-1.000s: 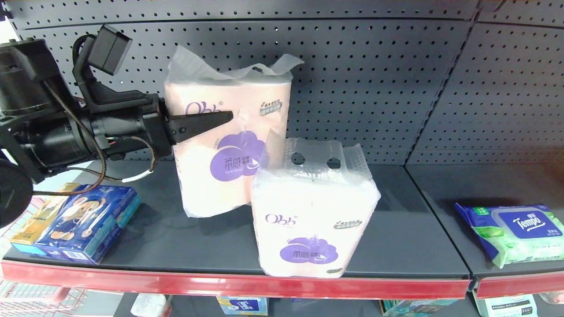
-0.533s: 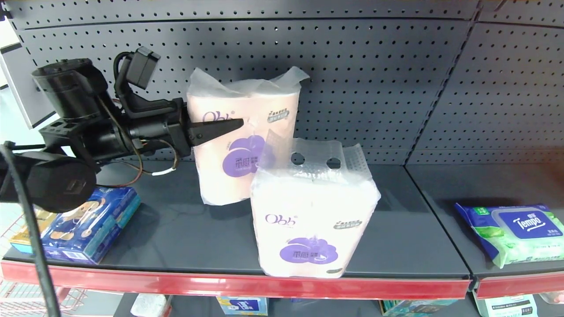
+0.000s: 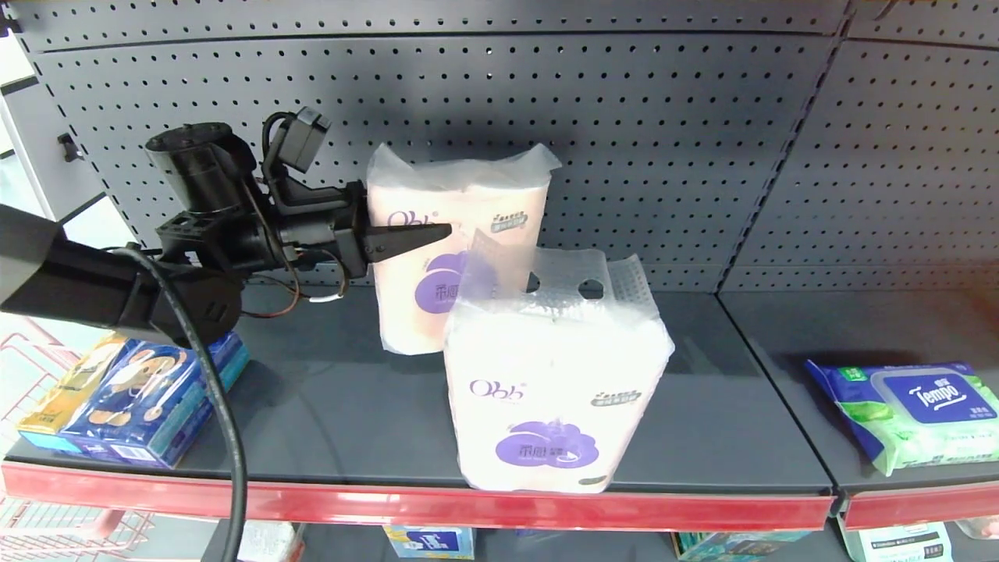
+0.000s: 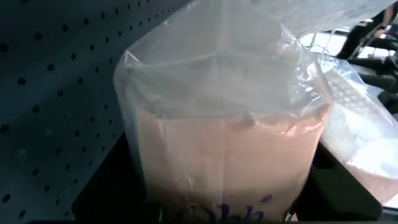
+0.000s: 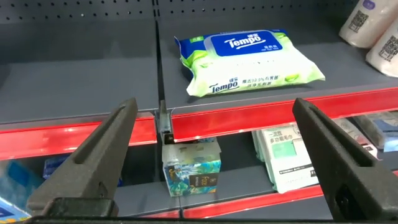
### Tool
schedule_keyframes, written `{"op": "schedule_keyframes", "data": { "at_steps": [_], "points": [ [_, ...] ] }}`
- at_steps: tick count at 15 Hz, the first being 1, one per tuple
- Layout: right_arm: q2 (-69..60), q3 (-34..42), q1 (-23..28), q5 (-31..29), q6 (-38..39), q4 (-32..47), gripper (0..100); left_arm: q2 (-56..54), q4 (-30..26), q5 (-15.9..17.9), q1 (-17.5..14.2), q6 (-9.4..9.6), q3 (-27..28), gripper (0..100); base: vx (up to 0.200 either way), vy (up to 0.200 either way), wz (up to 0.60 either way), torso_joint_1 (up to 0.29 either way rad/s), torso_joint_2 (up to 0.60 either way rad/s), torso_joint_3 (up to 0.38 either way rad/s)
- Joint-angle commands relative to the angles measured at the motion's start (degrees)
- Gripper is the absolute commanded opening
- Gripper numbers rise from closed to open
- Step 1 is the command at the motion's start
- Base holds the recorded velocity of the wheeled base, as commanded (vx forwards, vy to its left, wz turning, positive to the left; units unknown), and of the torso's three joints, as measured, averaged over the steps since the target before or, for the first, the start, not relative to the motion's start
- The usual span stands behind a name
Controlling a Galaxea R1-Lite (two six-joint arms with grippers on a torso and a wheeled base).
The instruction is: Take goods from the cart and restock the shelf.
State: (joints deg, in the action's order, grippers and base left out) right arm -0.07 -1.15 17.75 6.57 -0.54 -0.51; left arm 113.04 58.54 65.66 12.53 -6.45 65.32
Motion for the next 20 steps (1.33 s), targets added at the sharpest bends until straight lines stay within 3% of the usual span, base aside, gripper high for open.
{"op": "schedule_keyframes", "data": {
  "at_steps": [1,4,9,12,13,15,20],
  "points": [
    [0.07,0.0,0.0,0.02,-0.08,-0.02,100,2.09,0.87,1.31,-0.58,-0.06,-0.01,0,0.0,0.0,0.0,0.0,0.0,0.0],
    [0.07,0.0,0.0,0.02,-3.68,-0.02,100,3.68,3.51,5.97,-0.75,-0.14,0.69,0,0.0,0.0,0.0,0.0,0.0,0.0],
    [0.07,-0.08,0.0,0.11,-5.44,-0.02,100,6.22,7.55,10.02,0.21,-0.32,0.42,0,0.0,0.0,0.0,0.0,0.0,0.0],
    [0.07,-0.08,0.0,0.11,-5.44,-0.02,100,6.93,8.78,10.45,0.12,-1.2,0.42,0,0.0,0.0,0.0,0.0,0.0,0.0],
    [0.07,-0.08,0.0,0.11,-5.44,-0.02,100,6.93,8.96,11.77,0.12,-2.6,0.69,0,0.0,0.0,0.0,0.0,0.0,0.0],
    [0.07,-0.08,0.0,0.11,-5.44,-0.02,100,7.1,10.19,15.38,0.21,-2.78,0.6,0,0.0,0.0,0.0,0.0,0.0,0.0],
    [0.07,-0.08,0.0,0.11,-5.44,0.07,100,9.65,10.37,15.2,2.59,-3.31,4.03,0,0.0,0.0,0.0,0.0,0.0,0.0]
  ]
}}
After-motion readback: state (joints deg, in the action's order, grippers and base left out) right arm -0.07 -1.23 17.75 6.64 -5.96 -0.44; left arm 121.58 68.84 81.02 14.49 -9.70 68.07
